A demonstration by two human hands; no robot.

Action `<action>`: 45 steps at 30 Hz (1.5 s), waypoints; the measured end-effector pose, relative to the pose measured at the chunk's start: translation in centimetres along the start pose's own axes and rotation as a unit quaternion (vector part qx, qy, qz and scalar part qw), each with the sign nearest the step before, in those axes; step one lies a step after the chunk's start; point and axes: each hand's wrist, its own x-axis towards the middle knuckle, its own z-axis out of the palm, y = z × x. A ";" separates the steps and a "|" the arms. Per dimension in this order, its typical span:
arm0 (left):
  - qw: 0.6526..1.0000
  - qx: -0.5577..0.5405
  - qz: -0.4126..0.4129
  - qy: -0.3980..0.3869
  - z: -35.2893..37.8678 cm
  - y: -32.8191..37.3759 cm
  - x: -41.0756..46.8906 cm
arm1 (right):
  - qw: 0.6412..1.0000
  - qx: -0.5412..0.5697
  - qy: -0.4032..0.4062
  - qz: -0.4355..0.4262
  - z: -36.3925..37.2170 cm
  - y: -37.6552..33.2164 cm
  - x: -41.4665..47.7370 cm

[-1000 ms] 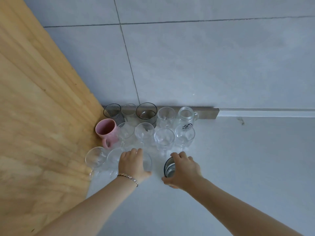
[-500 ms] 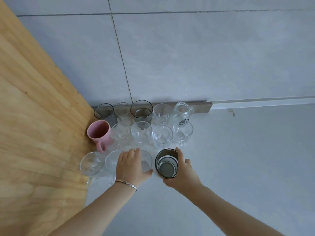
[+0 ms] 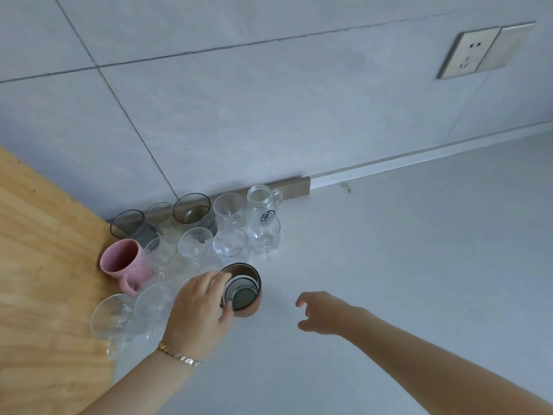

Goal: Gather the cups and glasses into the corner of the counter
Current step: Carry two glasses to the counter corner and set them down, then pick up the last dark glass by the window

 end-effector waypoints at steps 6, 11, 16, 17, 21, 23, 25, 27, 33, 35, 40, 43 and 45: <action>0.988 -0.043 0.054 -0.135 0.4 12.6 3.4 | 0.996 0.014 0.038 0.082 -3.0 12.7 -6.2; 0.965 -0.061 0.069 -0.247 3.9 28.2 6.6 | 0.983 0.059 0.094 0.145 -4.3 26.5 -15.1; 0.943 -0.063 0.144 -0.292 6.4 47.0 7.5 | 0.959 0.082 0.162 0.219 -5.3 41.2 -26.0; 0.941 -0.062 0.160 -0.290 6.6 50.7 7.4 | 0.954 0.080 0.168 0.236 -5.3 43.9 -28.3; 0.929 -0.068 0.206 -0.301 7.2 63.9 7.1 | 0.924 0.104 0.193 0.313 -4.7 53.6 -36.7; 0.920 -0.058 0.240 -0.305 7.2 69.9 7.0 | 0.905 0.130 0.206 0.348 -4.2 57.9 -40.4; 0.910 -0.051 0.272 -0.309 7.3 75.4 7.2 | 0.887 0.152 0.225 0.374 -3.9 62.0 -43.6; 0.899 -0.045 0.305 -0.311 7.6 80.5 7.5 | 0.868 0.172 0.236 0.402 -3.8 65.8 -46.2; 0.857 0.023 0.417 -0.301 9.4 94.3 9.7 | 0.818 0.198 0.248 0.480 -4.9 76.1 -51.1; 0.850 0.038 0.435 -0.295 10.2 98.4 10.9 | 0.802 0.212 0.257 0.496 -5.7 79.2 -52.1; 0.822 0.063 0.468 -0.318 12.9 106.7 13.6 | 0.765 0.252 0.273 0.525 -7.4 86.4 -53.4; 0.806 0.073 0.481 -0.336 14.7 110.0 14.8 | 0.748 0.276 0.276 0.536 -8.1 90.5 -53.6; 0.798 0.076 0.483 -0.353 16.0 111.4 15.3 | 0.739 0.287 0.280 0.542 -8.7 93.3 -53.6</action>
